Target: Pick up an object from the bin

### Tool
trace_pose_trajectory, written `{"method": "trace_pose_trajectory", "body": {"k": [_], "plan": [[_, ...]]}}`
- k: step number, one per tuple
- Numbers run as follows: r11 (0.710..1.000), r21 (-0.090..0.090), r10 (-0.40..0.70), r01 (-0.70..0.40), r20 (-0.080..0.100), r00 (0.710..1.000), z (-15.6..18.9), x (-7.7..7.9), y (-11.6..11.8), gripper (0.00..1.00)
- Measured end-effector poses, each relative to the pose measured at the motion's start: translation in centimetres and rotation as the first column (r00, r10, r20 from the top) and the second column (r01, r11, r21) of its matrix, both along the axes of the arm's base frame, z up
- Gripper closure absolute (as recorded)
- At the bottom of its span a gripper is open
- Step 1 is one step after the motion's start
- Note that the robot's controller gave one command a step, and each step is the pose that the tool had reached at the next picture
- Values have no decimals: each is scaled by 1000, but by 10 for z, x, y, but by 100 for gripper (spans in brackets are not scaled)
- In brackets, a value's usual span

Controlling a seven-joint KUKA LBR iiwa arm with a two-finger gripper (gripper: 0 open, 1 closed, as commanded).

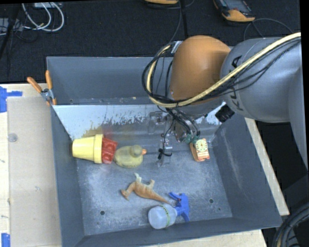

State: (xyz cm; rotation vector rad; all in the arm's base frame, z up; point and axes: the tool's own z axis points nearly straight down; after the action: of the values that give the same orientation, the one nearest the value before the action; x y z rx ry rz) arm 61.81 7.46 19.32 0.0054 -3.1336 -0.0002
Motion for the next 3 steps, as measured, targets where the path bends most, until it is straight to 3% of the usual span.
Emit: {"method": "trace_pose_trajectory", "body": {"k": [2,3], "plan": [[999,1,53,-53,5,999,19,-1,-10,0],[995,0,96,-96,10,995,-21,-44,-10,0]]}}
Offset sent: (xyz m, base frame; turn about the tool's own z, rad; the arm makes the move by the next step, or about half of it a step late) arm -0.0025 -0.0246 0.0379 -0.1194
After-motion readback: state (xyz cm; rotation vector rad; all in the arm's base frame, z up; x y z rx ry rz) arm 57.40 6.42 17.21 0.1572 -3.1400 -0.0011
